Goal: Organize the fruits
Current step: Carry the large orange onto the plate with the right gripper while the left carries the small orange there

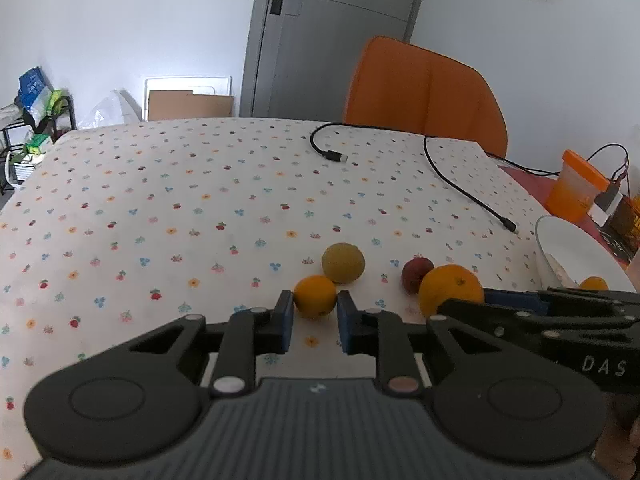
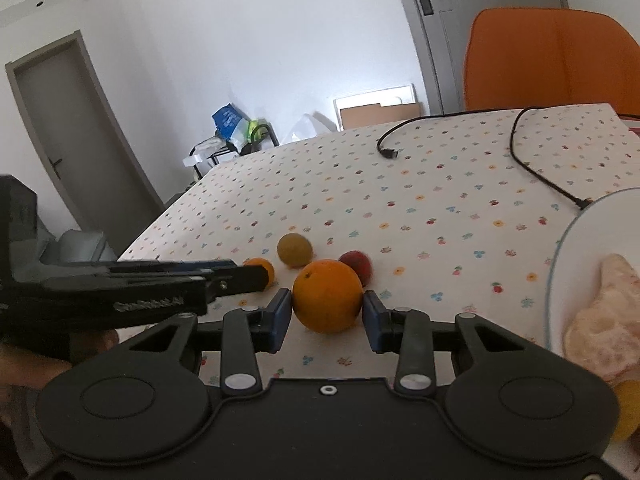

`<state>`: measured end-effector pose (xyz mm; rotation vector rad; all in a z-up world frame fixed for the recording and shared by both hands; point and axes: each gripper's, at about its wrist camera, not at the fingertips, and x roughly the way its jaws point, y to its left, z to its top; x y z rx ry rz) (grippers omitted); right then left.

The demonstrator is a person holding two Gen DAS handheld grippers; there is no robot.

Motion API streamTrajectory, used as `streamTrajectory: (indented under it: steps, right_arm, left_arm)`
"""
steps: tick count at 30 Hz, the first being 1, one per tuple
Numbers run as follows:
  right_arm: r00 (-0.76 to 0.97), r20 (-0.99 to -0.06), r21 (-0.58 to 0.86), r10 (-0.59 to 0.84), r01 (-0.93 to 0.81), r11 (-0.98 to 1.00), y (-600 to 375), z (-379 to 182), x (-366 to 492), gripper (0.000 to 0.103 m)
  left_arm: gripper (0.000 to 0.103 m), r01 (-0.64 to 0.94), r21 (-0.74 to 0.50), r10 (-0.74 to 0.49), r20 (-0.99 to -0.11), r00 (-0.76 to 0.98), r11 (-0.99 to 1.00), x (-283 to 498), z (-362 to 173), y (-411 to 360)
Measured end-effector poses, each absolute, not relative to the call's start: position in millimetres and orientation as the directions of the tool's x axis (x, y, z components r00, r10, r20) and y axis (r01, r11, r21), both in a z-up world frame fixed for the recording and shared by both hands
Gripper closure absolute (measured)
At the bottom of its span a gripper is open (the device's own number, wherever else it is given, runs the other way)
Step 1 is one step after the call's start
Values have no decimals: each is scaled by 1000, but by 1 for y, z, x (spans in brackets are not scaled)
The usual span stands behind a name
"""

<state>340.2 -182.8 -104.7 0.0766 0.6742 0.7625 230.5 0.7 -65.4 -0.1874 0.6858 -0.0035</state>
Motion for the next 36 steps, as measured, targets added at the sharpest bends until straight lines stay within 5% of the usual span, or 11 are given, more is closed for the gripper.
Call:
streamTrajectory:
  steps: [21, 36]
  right_arm:
    - [649, -462, 306, 604, -523, 796, -244, -71, 319, 67]
    - [758, -405, 312, 511, -411, 857, -317, -59, 298, 67]
  left_arm:
    - [82, 111, -182, -189, -501, 844, 977, 200, -15, -70]
    - [82, 221, -153, -268, -490, 830, 963, 203, -4, -132]
